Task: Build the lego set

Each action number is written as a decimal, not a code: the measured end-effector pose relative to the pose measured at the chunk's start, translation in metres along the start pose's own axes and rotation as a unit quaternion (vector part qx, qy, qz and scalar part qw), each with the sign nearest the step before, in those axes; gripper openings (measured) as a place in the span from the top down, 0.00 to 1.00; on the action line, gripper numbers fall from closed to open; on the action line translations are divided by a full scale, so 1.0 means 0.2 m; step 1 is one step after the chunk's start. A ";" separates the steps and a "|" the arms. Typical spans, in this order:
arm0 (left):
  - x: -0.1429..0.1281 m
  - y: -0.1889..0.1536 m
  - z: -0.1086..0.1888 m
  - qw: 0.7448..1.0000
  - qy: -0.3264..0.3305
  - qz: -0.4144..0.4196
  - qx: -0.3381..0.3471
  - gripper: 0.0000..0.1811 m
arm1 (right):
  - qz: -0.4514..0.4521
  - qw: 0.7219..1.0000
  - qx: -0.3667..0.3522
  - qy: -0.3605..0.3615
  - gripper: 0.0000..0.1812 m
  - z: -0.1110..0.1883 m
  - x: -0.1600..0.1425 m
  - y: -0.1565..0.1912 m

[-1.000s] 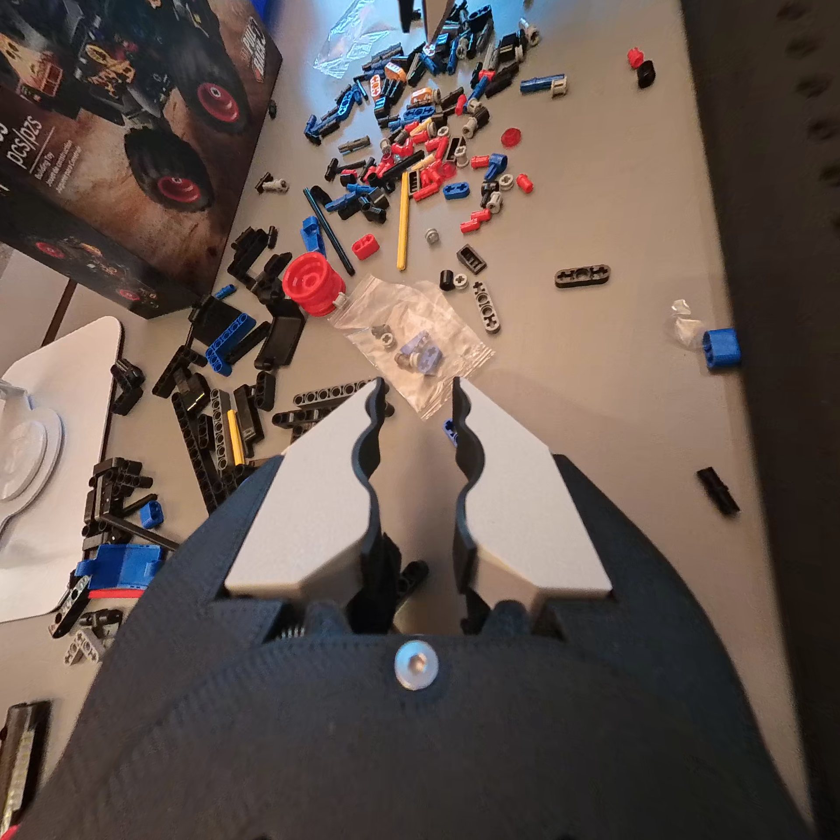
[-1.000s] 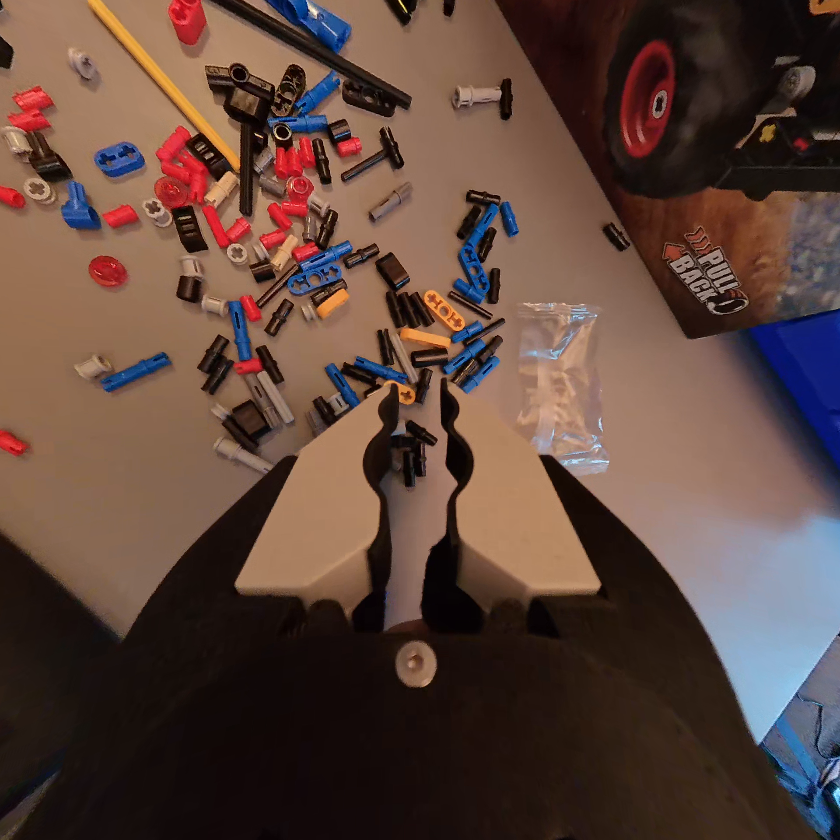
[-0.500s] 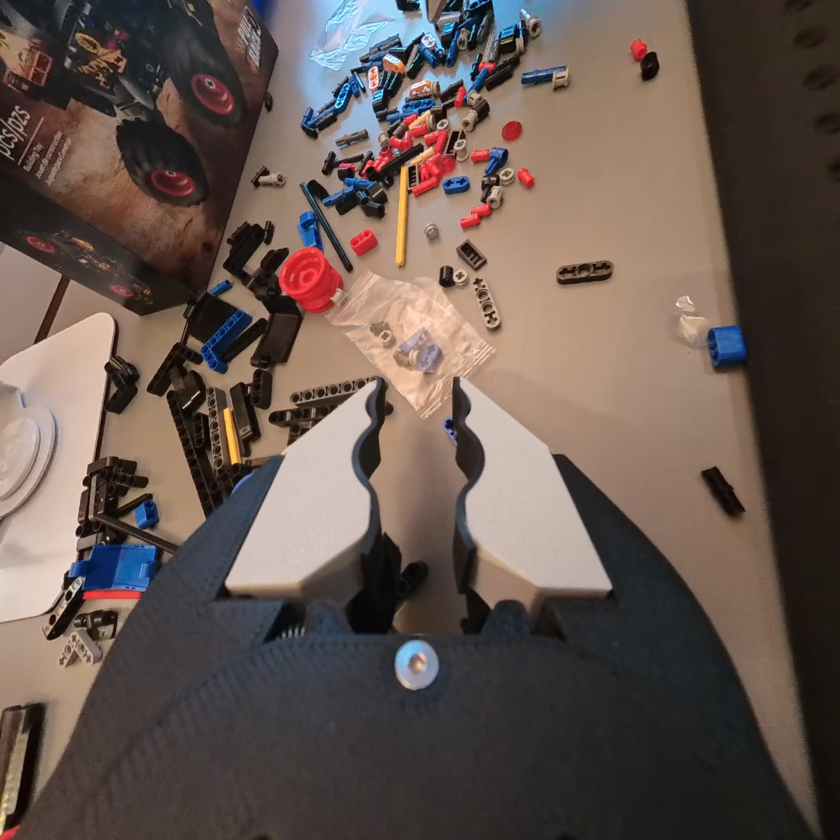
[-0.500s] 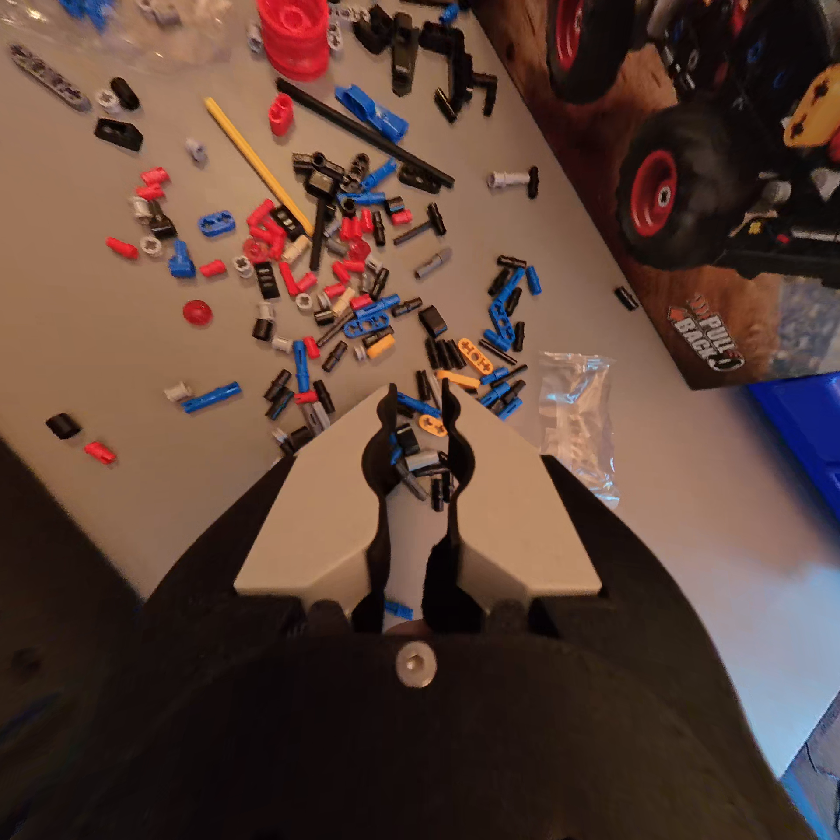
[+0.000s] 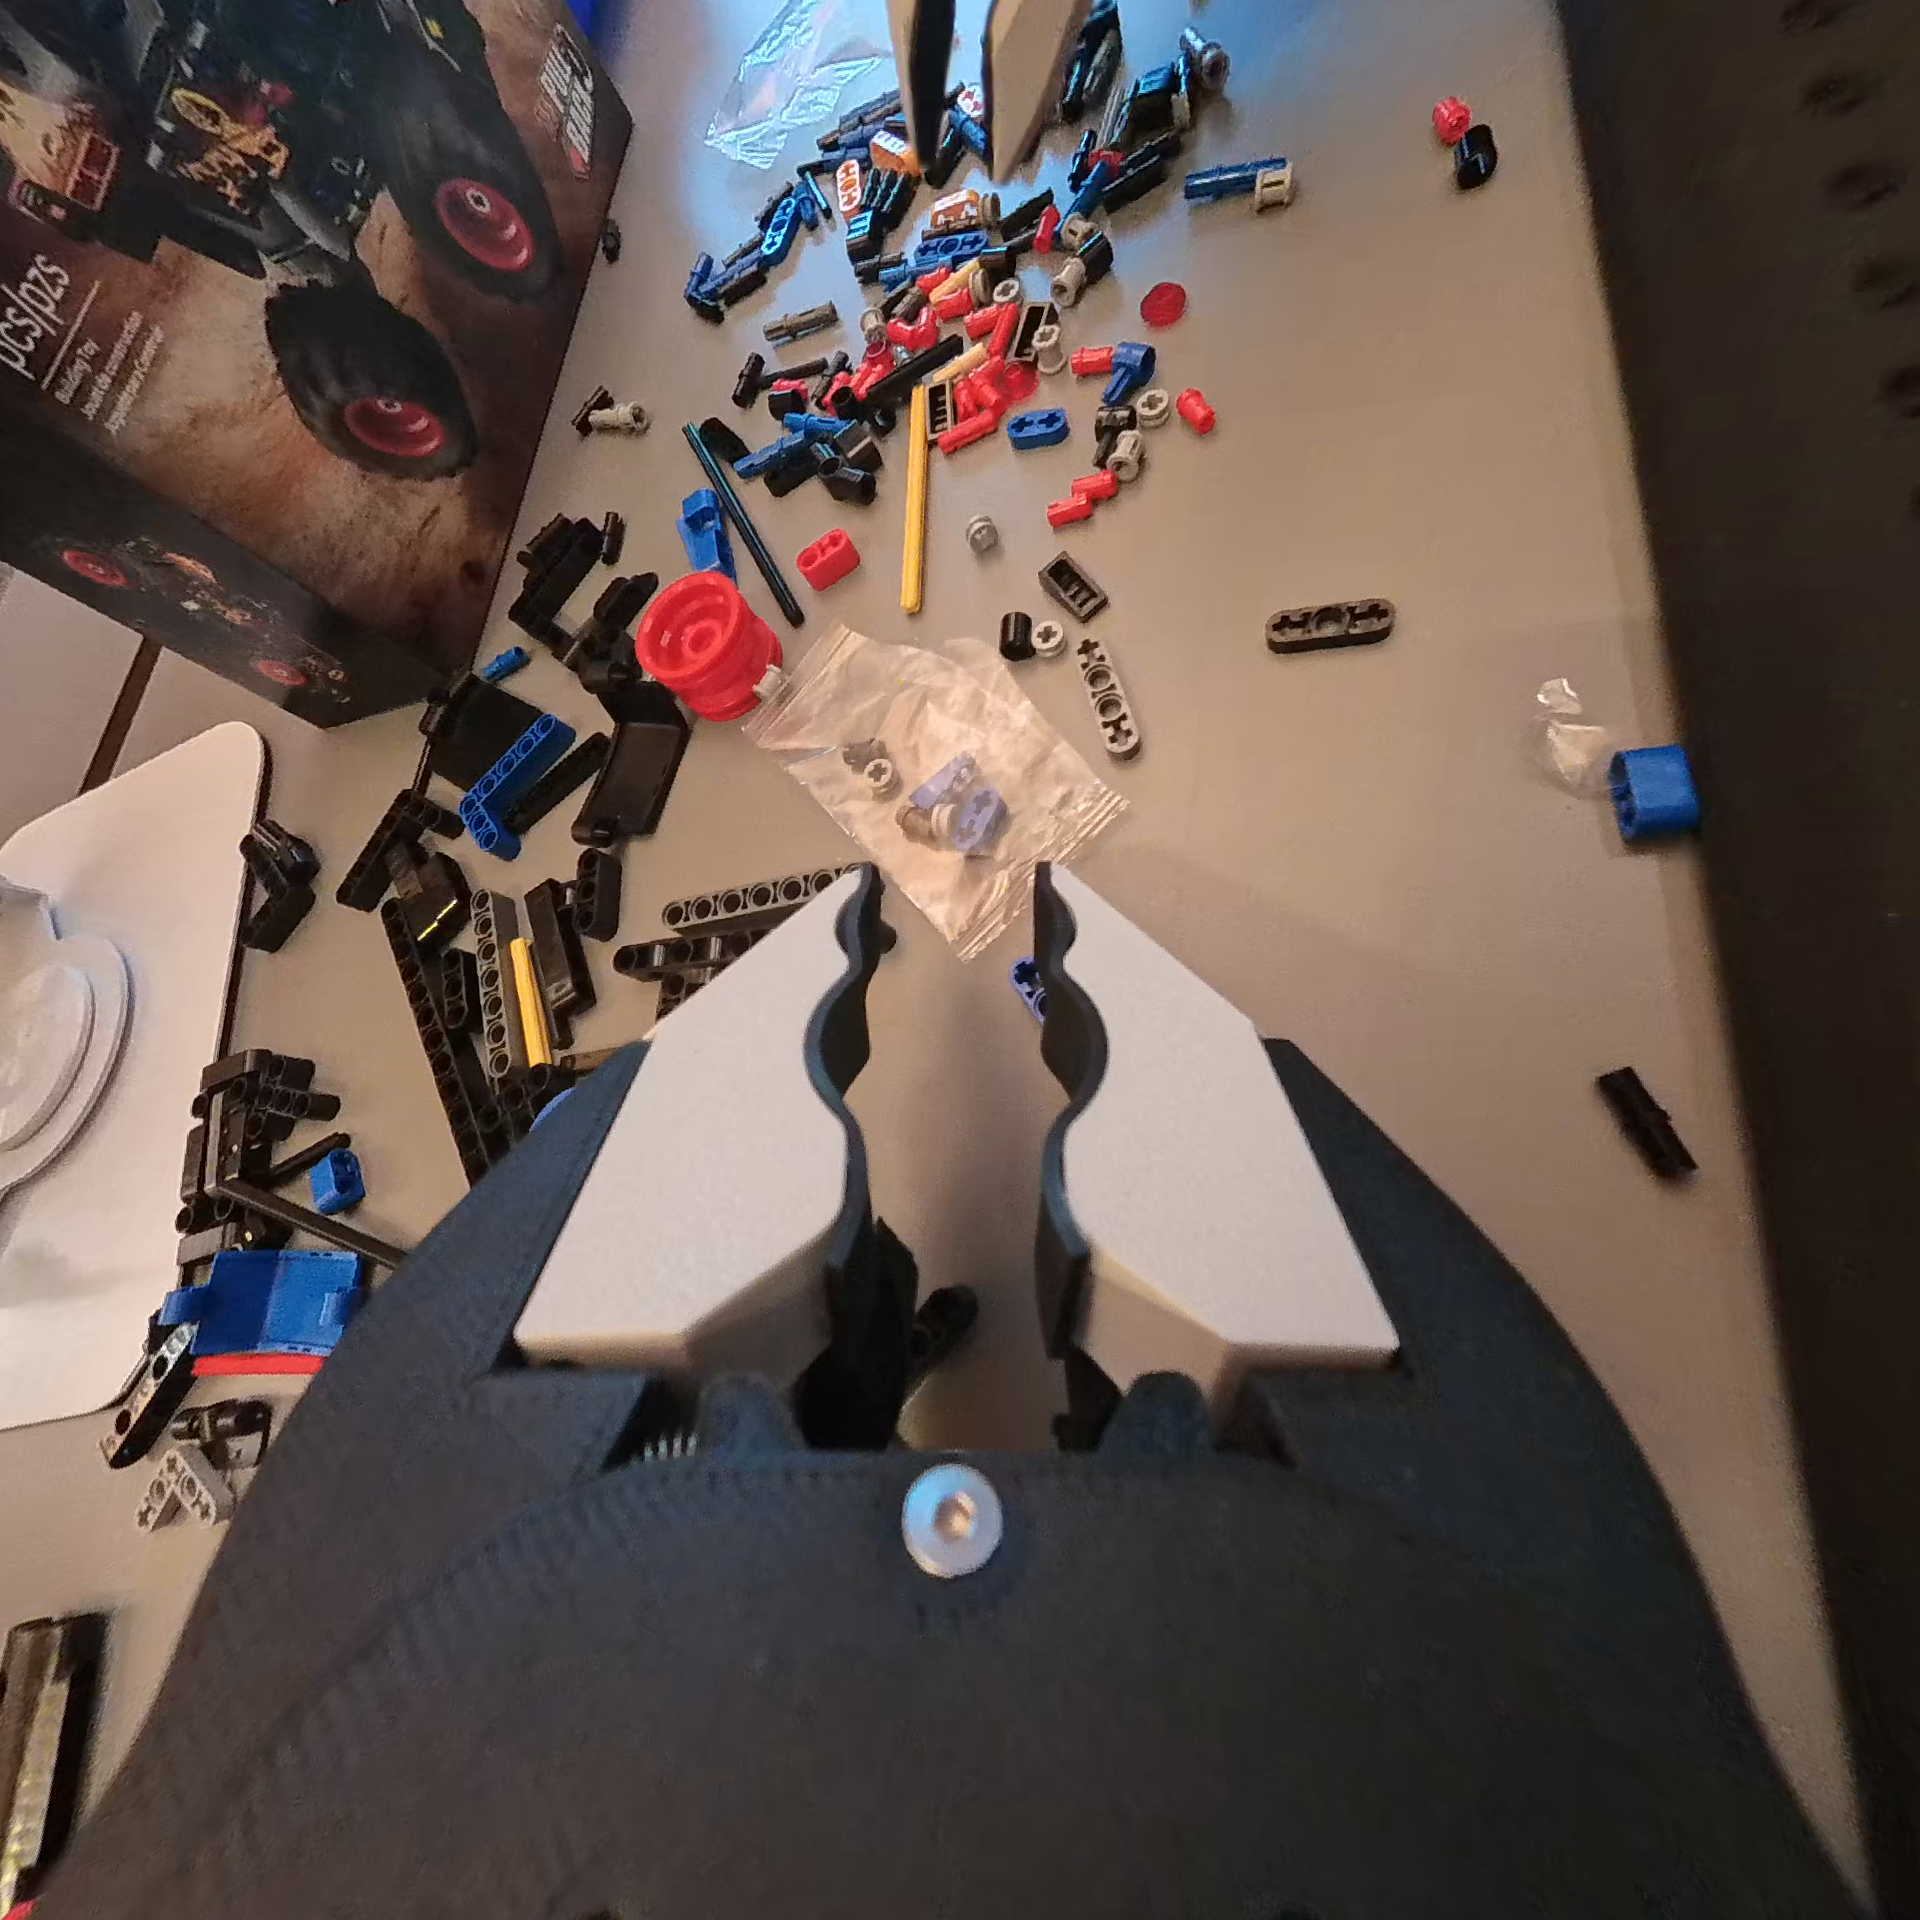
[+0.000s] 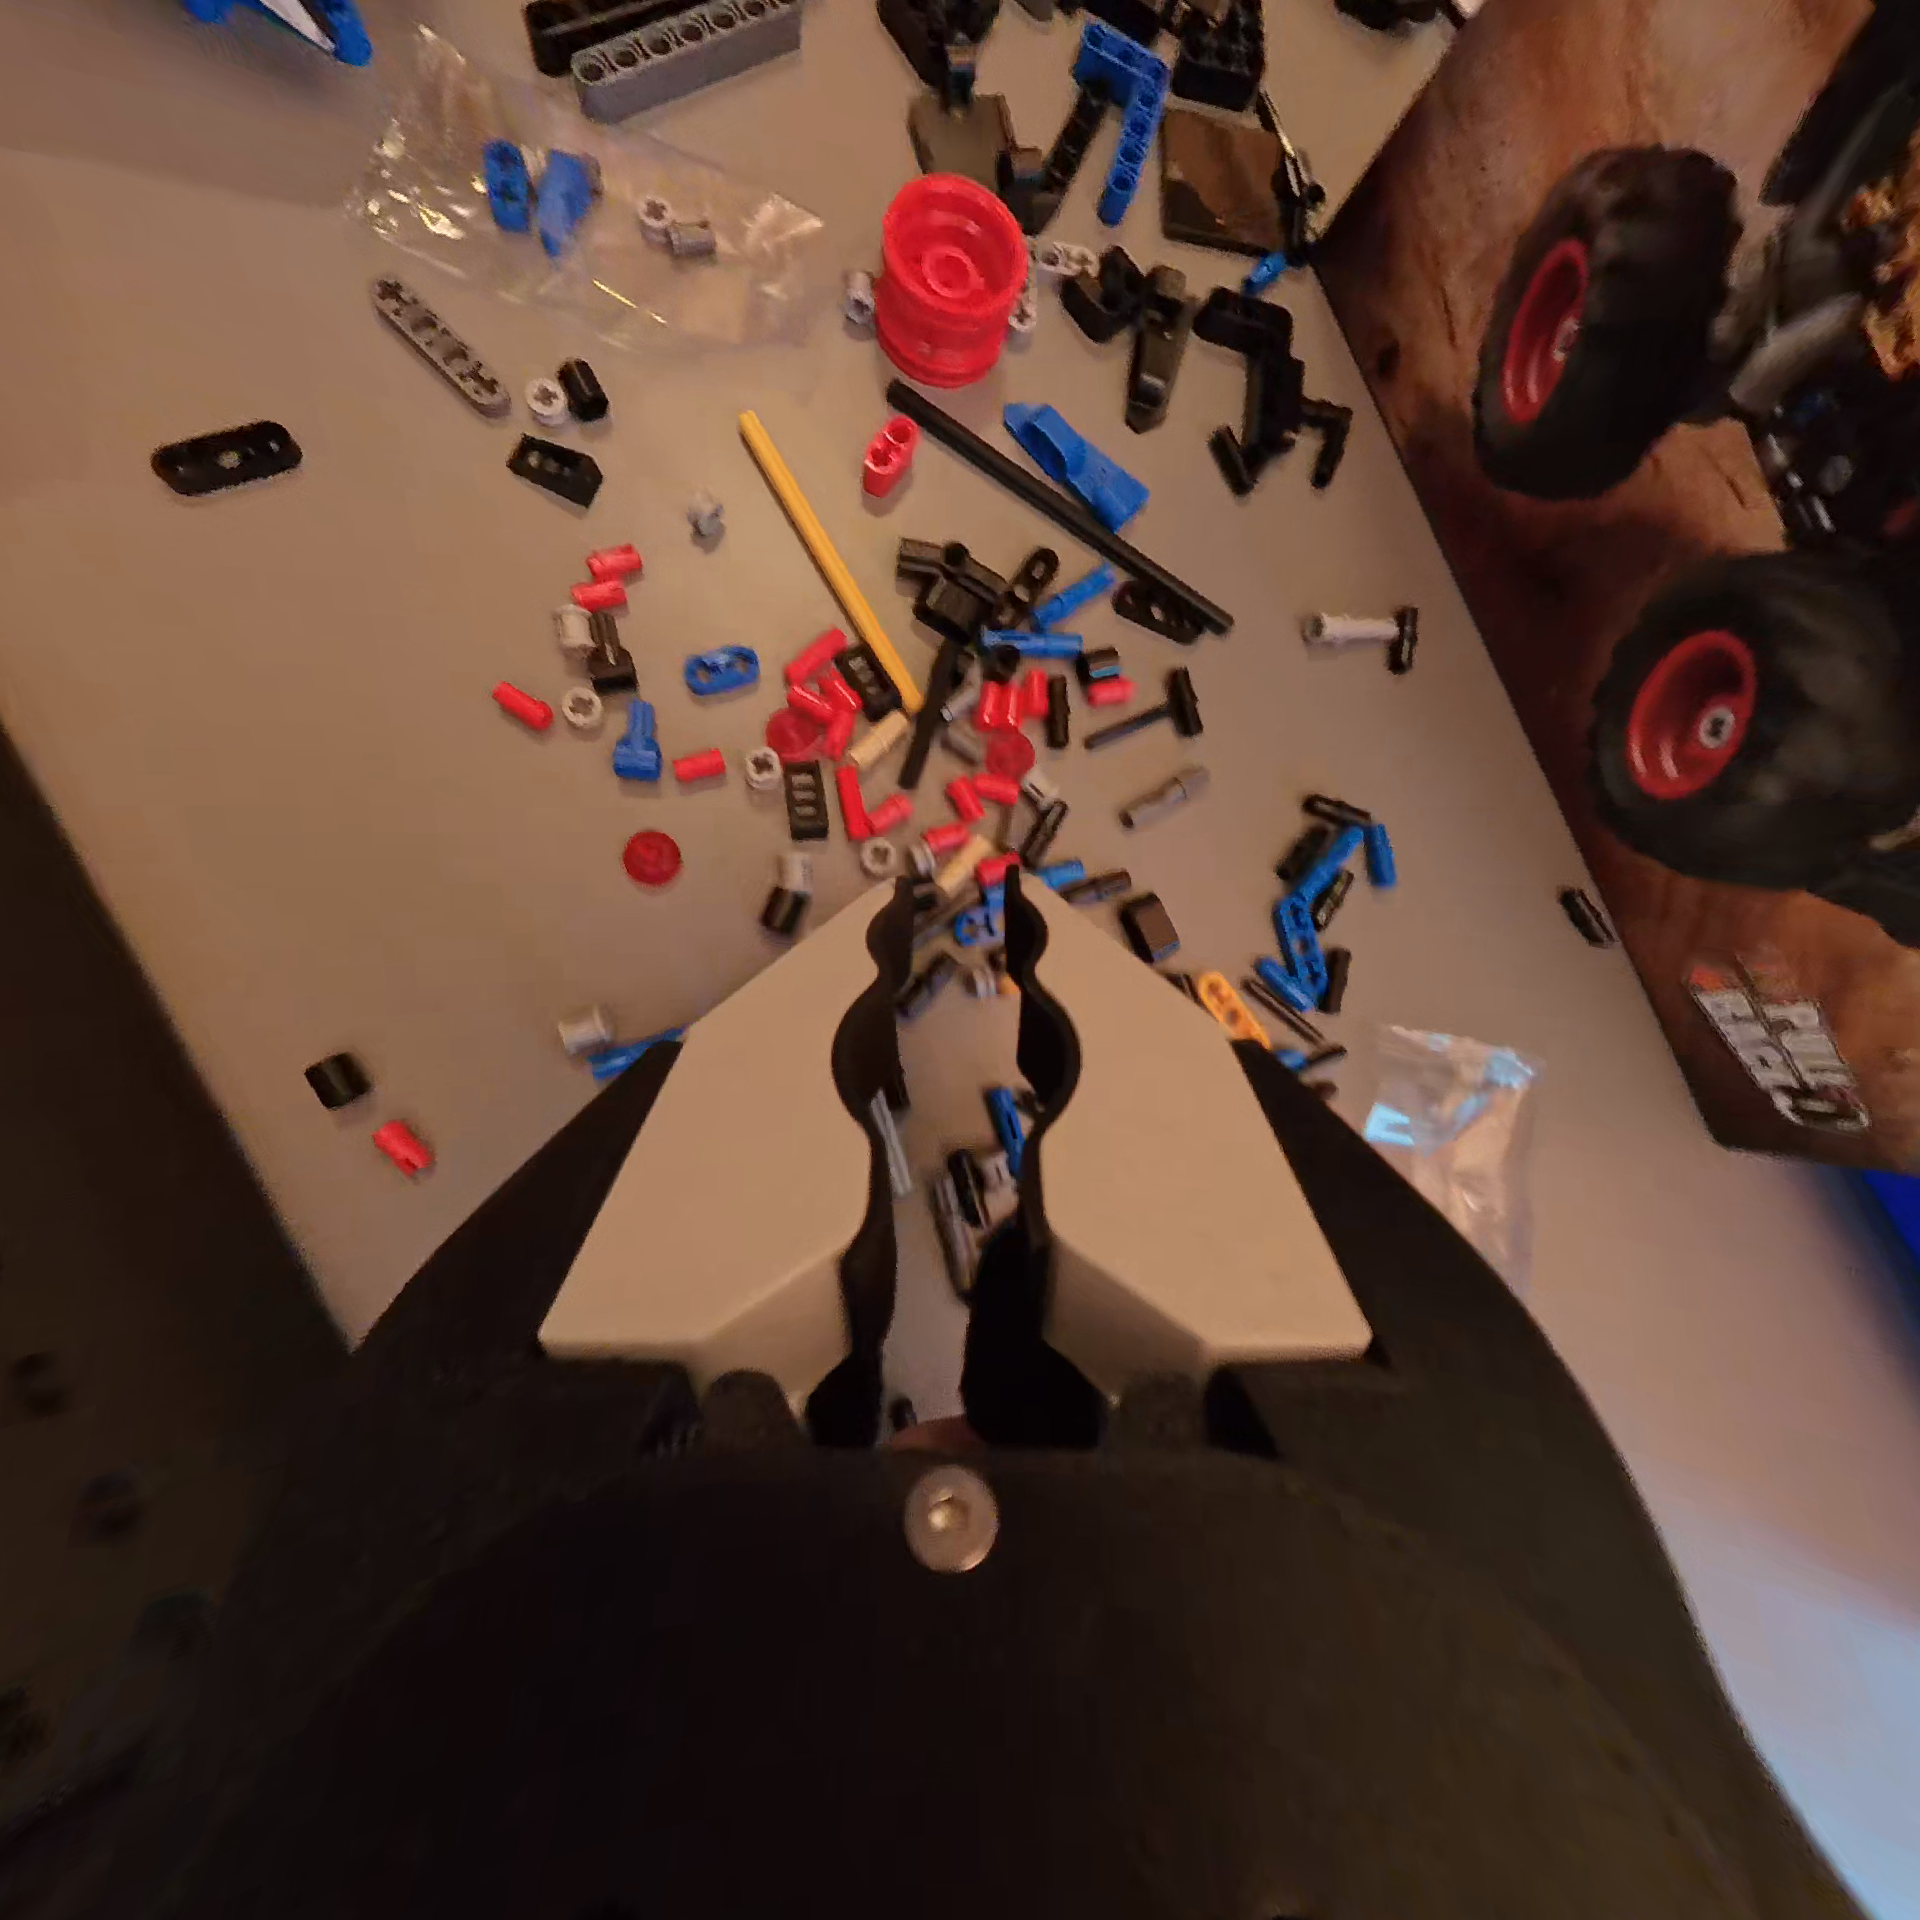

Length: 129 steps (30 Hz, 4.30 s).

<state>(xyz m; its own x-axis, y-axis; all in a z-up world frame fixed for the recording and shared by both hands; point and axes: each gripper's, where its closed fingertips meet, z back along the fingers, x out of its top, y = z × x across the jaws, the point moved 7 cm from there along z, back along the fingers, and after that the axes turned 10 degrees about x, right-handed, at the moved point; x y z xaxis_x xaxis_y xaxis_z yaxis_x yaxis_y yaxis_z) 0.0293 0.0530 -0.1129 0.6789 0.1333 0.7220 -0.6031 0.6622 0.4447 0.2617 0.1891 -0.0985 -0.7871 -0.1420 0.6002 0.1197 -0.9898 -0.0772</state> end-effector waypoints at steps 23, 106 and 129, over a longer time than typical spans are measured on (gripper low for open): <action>0.02 0.00 0.01 1.000 -0.005 -0.006 0.003 0.85 | -0.036 0.998 0.056 0.007 0.97 -0.18 0.11 0.03; 0.28 0.08 0.21 0.965 -0.188 -0.013 0.184 0.95 | -0.100 0.878 0.291 -0.367 0.98 -0.15 0.78 0.29; 0.29 0.09 0.22 0.959 -0.156 -0.053 0.230 1.00 | -0.091 0.884 0.257 -0.378 0.94 -0.10 0.76 0.27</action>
<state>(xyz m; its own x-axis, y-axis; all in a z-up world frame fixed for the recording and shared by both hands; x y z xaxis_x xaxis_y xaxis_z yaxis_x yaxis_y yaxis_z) 0.0395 0.0396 -0.0395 0.6320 -0.1916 0.7509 -0.7070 0.2542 0.6599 0.1363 0.1140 -0.0272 -0.2146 0.2596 0.9416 0.4459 -0.8316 0.3309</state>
